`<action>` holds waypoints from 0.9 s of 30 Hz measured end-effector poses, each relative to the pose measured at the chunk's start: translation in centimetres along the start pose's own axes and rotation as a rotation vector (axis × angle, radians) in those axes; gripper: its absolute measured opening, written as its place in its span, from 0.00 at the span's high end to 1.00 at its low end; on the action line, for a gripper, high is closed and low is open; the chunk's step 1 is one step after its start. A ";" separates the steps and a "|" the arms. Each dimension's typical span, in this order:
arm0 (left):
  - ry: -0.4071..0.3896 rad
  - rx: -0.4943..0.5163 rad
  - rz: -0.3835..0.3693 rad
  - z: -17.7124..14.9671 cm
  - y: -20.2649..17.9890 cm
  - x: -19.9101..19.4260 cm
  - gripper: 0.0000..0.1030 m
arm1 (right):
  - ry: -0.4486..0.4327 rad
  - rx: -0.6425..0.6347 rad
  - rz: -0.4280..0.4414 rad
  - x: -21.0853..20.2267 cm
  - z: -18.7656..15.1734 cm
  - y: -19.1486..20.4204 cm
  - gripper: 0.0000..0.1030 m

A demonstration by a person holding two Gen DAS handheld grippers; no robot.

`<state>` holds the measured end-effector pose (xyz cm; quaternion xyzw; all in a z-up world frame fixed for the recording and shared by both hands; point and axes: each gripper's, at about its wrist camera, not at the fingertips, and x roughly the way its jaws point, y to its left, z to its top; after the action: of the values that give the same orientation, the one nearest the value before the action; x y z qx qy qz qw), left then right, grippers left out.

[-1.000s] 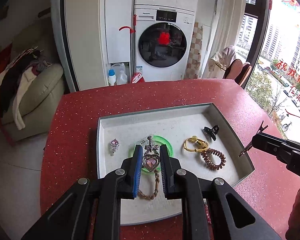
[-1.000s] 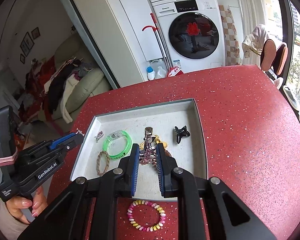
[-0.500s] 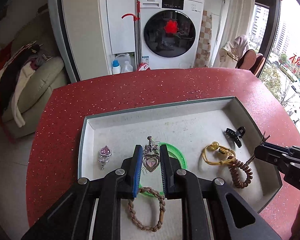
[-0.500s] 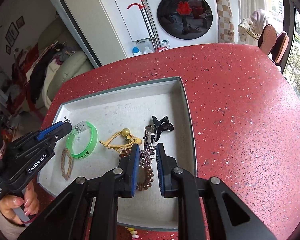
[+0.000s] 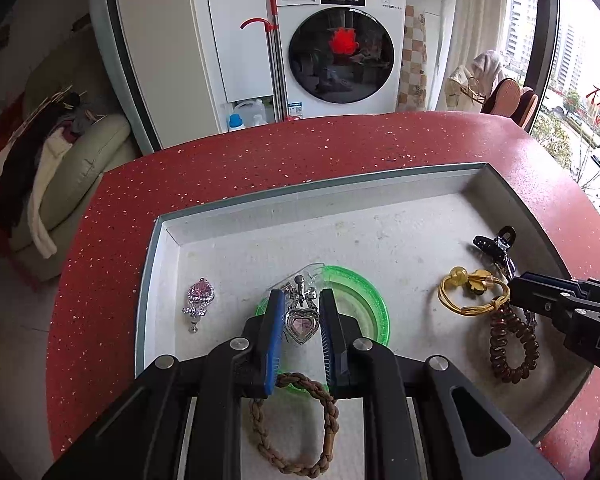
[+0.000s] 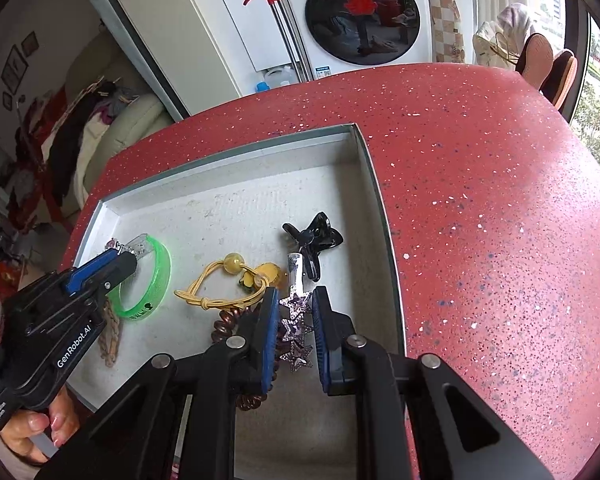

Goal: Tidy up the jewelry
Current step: 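Open the right gripper to release the star clip while the left releases the pendant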

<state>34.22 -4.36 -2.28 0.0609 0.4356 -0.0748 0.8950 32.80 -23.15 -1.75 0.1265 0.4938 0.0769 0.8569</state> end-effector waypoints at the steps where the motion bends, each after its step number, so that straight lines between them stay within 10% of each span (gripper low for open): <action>1: 0.001 0.003 0.002 -0.1 0.0 0.0 0.65 | -0.001 0.003 0.005 0.0 0.0 -0.1 0.81; 9: -0.030 0.005 0.034 -0.2 -0.5 -0.7 0.65 | -0.053 0.025 0.056 -1.7 -0.4 -0.1 0.52; 27: -0.071 -0.036 0.016 -0.3 0.4 -3.5 0.65 | -0.086 0.035 0.103 -5.3 -2.5 1.5 0.43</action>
<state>31.95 -3.65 0.30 0.0456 0.4044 -0.0618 0.9113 27.94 -22.74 1.89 0.1698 0.4504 0.1069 0.8700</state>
